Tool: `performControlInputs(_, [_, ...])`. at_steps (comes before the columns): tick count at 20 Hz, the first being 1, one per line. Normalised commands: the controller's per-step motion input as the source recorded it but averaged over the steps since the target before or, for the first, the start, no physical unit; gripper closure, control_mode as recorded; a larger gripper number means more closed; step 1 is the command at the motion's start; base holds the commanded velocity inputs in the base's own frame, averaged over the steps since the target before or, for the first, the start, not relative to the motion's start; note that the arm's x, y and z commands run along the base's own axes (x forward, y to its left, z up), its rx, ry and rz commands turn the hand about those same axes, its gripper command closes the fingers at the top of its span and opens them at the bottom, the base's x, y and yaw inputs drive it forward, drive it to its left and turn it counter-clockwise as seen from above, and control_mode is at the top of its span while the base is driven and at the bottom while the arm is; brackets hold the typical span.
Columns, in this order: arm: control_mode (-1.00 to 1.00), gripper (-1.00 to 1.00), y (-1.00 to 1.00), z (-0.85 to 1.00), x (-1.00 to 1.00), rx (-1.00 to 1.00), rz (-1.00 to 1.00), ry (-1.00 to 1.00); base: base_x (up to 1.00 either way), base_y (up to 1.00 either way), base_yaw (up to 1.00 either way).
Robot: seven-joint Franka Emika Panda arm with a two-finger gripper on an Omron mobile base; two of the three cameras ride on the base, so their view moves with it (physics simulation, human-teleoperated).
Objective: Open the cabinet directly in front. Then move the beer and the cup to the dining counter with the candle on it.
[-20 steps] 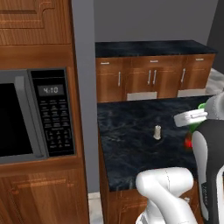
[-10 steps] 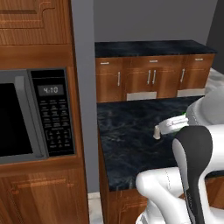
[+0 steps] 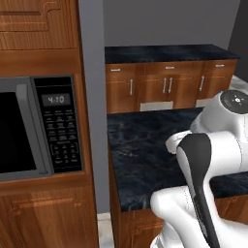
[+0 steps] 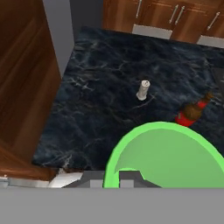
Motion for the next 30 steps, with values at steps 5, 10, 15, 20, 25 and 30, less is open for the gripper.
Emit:
performControlInputs(5, [-1.00, 1.00, 0.09, -0.37, 0.61, -0.07, 0.00, 0.00, 0.00, 0.00, 0.00])
performControlInputs(10, [-1.00, 1.00, 0.00, -0.36, 0.55, -0.02, 0.00, 0.00, 0.00, 0.00, 0.00])
performControlInputs(15, [-1.00, 1.00, 0.00, -0.32, 0.37, 0.03, 0.04, 0.01, 0.00, 0.00, 0.00])
performControlInputs(20, [-1.00, 1.00, 0.00, -0.41, 0.17, 0.00, 0.06, 0.00, 0.00, 0.00, 0.00])
performControlInputs(25, [-1.00, 1.00, 0.00, -0.50, 0.20, -0.05, 0.06, 0.01, 0.00, 0.00, 0.00])
performControlInputs(30, [-1.00, 1.00, -0.01, -0.28, 0.37, -0.01, 0.05, 0.02, 0.00, 0.00, 0.00])
